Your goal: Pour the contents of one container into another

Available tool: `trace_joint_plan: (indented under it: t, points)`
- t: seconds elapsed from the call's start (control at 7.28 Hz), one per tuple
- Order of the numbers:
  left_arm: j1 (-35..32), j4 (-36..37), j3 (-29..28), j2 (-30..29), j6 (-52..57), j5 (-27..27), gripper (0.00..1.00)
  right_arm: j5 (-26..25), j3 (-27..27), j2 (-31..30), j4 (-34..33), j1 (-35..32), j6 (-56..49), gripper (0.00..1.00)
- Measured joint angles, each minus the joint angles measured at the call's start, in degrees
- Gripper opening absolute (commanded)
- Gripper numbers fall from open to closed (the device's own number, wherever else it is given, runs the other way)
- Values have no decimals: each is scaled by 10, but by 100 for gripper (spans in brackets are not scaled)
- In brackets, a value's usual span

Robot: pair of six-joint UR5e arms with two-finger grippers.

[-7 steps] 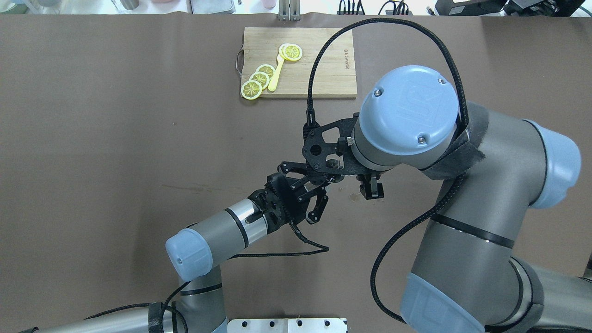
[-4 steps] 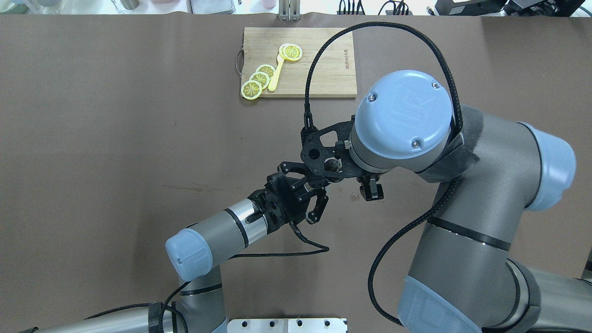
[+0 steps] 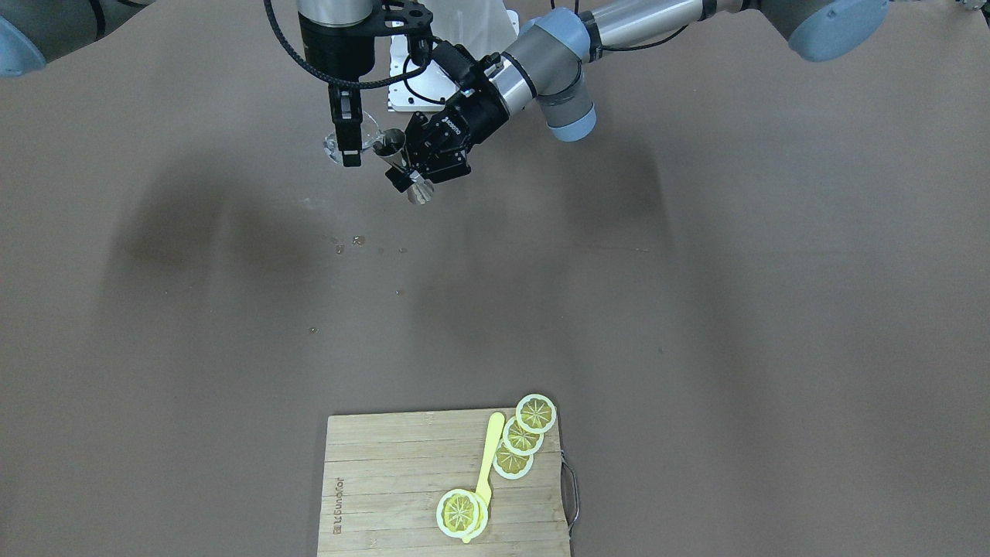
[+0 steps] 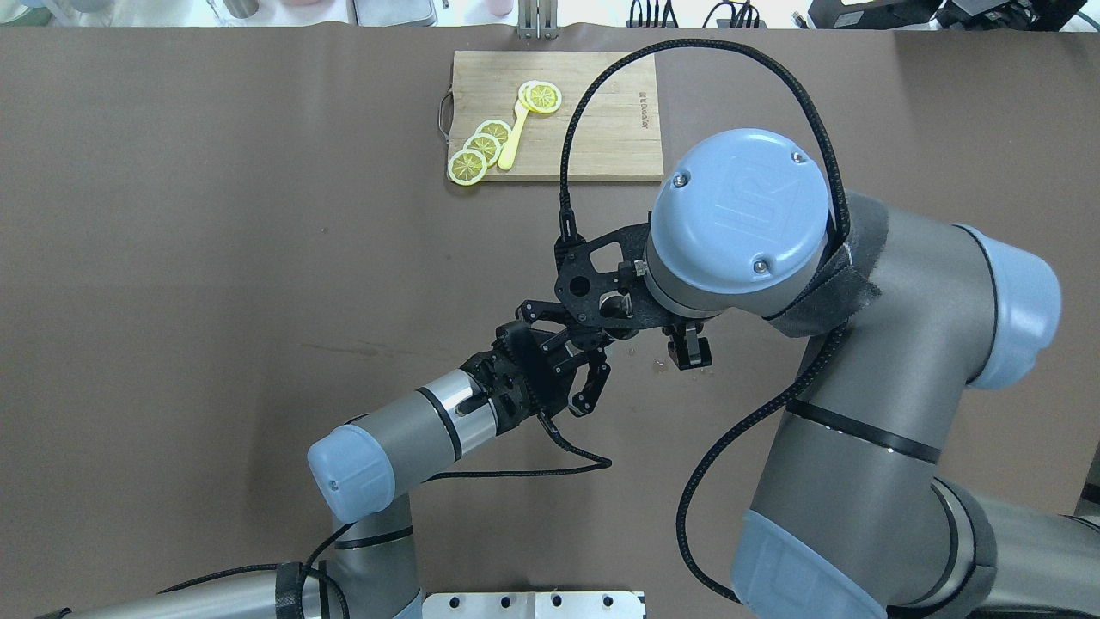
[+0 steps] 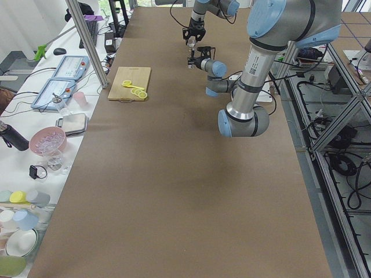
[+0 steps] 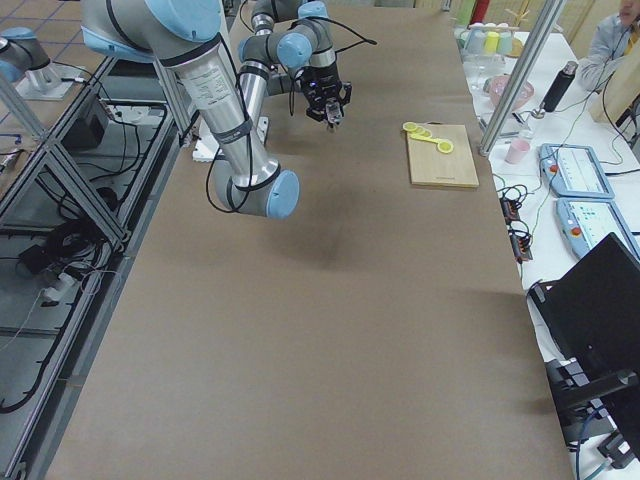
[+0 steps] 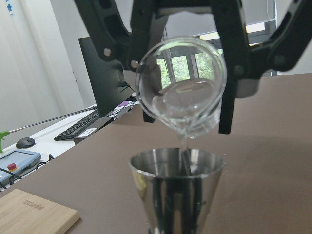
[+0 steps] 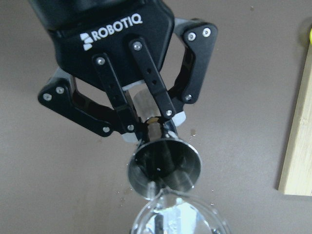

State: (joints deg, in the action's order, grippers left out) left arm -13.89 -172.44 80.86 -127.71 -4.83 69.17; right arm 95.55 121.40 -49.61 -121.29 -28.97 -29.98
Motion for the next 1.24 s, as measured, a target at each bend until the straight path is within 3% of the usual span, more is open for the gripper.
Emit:
trace_joint_plan:
  t: [1.24]
  points:
    - [0, 1, 2, 2, 0, 0, 0, 45, 26, 24, 1, -23, 8, 0]
